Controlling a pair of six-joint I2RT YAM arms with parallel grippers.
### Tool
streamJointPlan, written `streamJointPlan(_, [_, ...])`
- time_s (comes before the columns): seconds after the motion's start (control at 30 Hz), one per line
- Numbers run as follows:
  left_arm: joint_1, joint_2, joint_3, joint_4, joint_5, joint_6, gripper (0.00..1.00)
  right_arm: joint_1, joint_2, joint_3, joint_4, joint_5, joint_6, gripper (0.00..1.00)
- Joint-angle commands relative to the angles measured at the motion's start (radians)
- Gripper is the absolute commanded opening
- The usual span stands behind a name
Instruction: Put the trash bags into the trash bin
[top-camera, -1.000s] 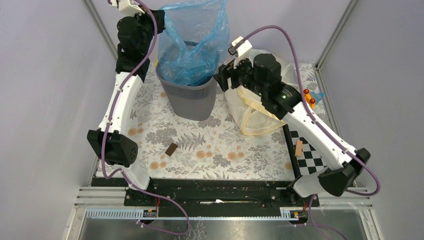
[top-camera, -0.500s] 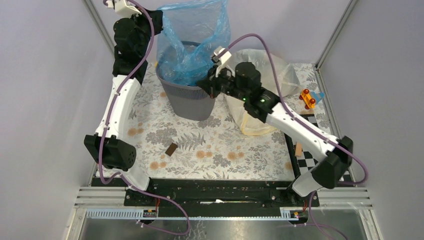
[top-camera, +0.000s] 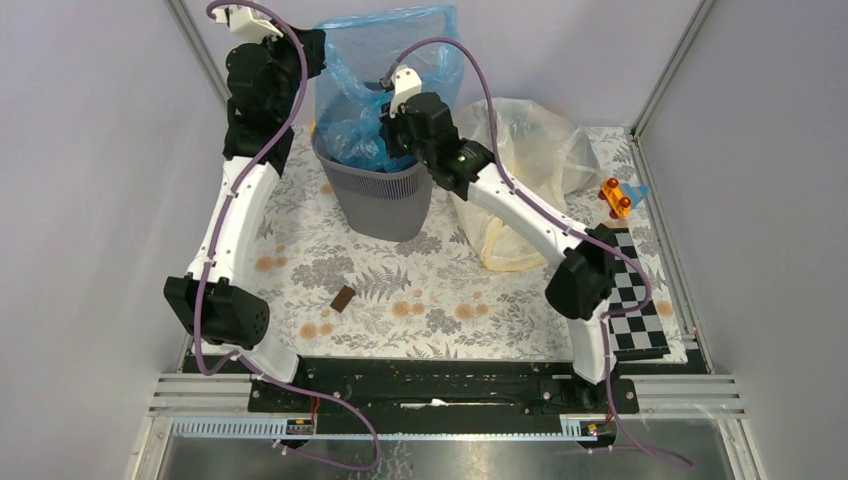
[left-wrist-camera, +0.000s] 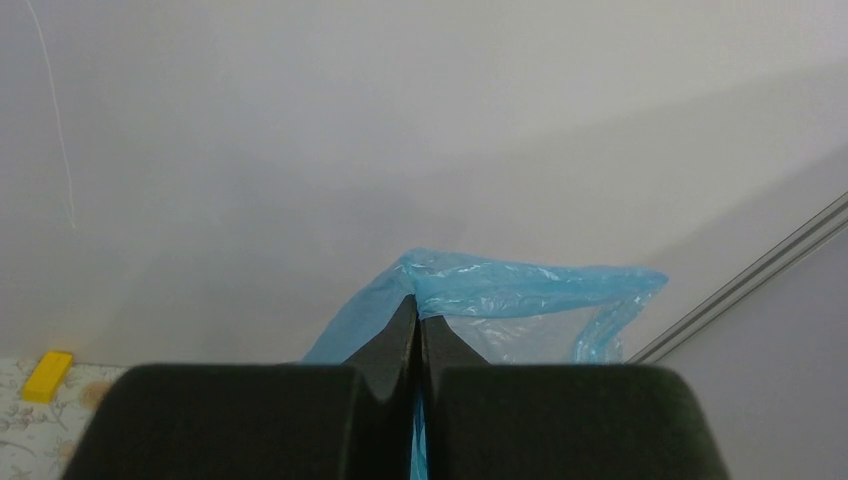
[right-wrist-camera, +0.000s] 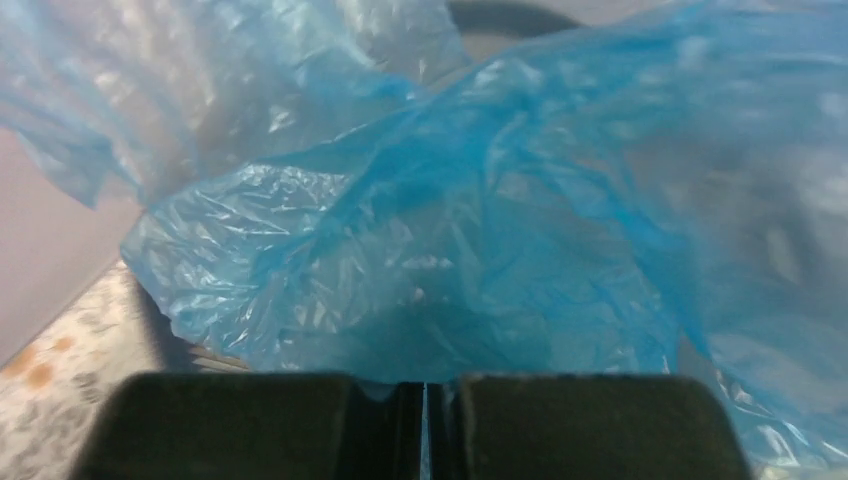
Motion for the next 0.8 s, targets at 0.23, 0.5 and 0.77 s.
streamJointPlan(0.23, [0.014, -0.098, -0.077, 0.002, -0.002, -0.001, 0.0, -0.011, -0.206, -0.048, -0.121, -0.029, -0.169, 0.23])
streamJointPlan(0.5, [0.017, -0.177, -0.098, -0.072, -0.015, -0.017, 0.0, -0.01, -0.394, -0.147, -0.162, 0.069, -0.019, 0.71])
streamJointPlan(0.77, [0.019, -0.267, -0.176, -0.082, 0.005, -0.046, 0.0, -0.006, -0.344, -0.063, -0.206, 0.265, 0.538, 0.82])
